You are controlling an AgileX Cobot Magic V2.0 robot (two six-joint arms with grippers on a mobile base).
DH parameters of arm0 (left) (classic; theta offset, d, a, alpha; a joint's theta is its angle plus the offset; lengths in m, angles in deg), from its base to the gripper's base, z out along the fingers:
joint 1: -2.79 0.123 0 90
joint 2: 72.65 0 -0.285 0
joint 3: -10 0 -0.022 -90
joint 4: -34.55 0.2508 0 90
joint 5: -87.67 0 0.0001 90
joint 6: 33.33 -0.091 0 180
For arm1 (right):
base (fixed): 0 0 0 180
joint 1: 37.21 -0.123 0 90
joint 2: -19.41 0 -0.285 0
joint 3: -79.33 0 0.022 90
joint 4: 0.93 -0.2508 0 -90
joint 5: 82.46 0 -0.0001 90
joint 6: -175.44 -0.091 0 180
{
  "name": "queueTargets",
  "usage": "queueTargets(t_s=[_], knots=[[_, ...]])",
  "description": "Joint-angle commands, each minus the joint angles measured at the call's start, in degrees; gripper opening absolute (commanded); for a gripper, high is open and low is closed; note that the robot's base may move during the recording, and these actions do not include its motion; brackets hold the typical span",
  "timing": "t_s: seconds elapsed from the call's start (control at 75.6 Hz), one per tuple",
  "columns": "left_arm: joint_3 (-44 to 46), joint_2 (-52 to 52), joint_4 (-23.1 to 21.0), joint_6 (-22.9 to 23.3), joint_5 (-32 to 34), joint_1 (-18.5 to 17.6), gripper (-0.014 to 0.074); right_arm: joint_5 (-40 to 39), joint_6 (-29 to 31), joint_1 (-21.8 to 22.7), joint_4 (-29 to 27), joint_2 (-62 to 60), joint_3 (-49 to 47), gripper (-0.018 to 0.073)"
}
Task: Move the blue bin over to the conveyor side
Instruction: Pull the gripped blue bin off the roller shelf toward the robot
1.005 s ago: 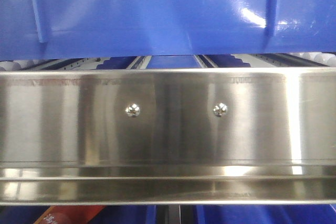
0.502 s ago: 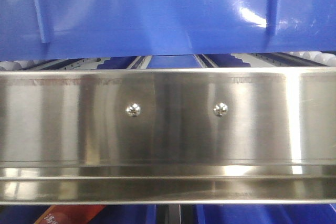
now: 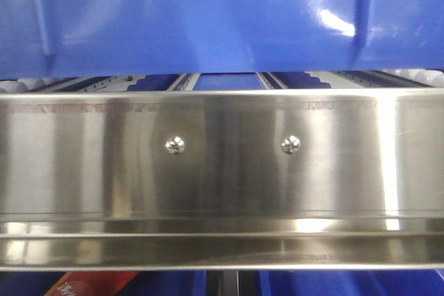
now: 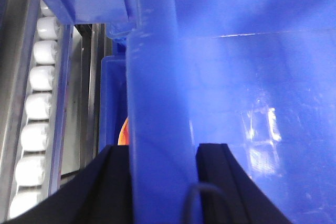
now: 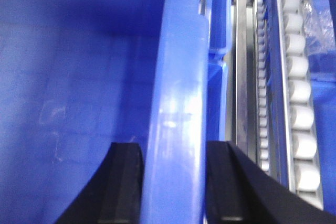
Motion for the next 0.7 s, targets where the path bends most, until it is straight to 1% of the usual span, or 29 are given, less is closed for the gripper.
queueTargets(t_s=[0.0, 0.463, 0.687], knots=[[1.1, 4.4, -0.2, 0.1, 2.2, -0.3, -0.0016, -2.5, 0.6, -0.1, 0.0, -5.1, -1.0, -0.0076], [1.1, 16.6, -0.6, 0.1, 2.2, -0.3, -0.0016, -2.5, 0.6, -0.1, 0.0, -20.0, -1.0, -0.0076], [1.1, 20.0, -0.6, 0.1, 2.2, -0.3, -0.0016, -2.5, 0.6, -0.1, 0.0, -24.0, 1.9, -0.0076]])
